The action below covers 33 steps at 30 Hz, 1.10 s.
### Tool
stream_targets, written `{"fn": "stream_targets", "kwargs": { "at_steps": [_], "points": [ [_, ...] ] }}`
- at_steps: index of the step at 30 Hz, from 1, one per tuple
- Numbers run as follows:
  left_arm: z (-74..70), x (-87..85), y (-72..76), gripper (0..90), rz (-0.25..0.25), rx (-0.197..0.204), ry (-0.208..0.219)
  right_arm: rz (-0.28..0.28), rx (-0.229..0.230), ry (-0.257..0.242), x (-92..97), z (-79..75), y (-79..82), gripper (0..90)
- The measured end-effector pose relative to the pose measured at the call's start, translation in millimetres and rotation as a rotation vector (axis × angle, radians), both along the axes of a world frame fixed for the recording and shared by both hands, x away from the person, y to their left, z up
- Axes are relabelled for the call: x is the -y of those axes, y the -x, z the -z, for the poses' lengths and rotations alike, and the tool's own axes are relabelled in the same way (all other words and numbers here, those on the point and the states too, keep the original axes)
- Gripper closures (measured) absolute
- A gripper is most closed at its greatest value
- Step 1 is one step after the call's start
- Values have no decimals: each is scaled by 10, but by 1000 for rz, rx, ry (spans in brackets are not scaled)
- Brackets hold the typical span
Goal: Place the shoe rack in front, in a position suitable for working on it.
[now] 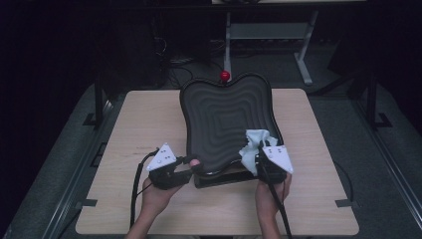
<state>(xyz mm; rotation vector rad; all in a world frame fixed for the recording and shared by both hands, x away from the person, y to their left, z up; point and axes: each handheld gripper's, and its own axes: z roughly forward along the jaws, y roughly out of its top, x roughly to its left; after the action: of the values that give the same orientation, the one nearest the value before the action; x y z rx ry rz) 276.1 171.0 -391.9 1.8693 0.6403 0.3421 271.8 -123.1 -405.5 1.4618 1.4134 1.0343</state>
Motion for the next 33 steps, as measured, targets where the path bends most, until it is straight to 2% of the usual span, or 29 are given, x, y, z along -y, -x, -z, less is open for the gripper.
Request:
{"fn": "stream_targets", "kwargs": {
  "at_steps": [3, 7, 8, 9, 11, 13, 14, 17, 22, 24, 25, 27, 29, 30, 33],
  "points": [
    [-3, -1, -5, 600, 1, -1, -3, 14, -4, -21, 43, 8, 16, 798],
    [-3, -3, -7, 600, 3, -1, -4, -44, 10, 0, -129, 26, 36, 797],
    [-2, -1, -7, 600, 4, -1, -3, -47, 13, 10, -141, 26, 30, 798],
    [-2, 4, -4, 600, 2, 1, -4, -47, 12, 1, -117, 24, 21, 798],
    [0, 4, -6, 600, 3, -1, -1, -1, 5, 6, -31, 13, -2, 797],
    [2, 5, -9, 600, 4, -1, 2, 11, 1, -35, 53, 5, -8, 797],
    [2, 7, -12, 600, 4, -2, 2, 11, 3, -39, 49, 8, -6, 797],
    [2, 14, -17, 600, 4, -3, 2, -46, 10, -9, -150, 20, 13, 797],
    [3, 13, -18, 600, 4, -4, 3, -279, 22, 29, -644, -16, 24, 796],
    [3, 14, -16, 600, 5, -3, 2, -296, 18, 49, -666, -52, -27, 797],
    [3, 15, -15, 600, 4, -2, 2, -277, 15, 43, -624, -71, -64, 798],
    [3, 16, -15, 600, 3, -2, 2, -211, 8, 66, -535, -108, -136, 799],
    [4, 24, -15, 600, 3, 0, 3, -200, -13, 33, -479, -156, -216, 799],
    [3, 23, -17, 600, 3, -1, 2, -206, -16, 43, -517, -175, -232, 799],
    [5, 20, -23, 600, 7, -4, 7, -303, -10, 71, -798, -195, -233, 797]
  ]
}}
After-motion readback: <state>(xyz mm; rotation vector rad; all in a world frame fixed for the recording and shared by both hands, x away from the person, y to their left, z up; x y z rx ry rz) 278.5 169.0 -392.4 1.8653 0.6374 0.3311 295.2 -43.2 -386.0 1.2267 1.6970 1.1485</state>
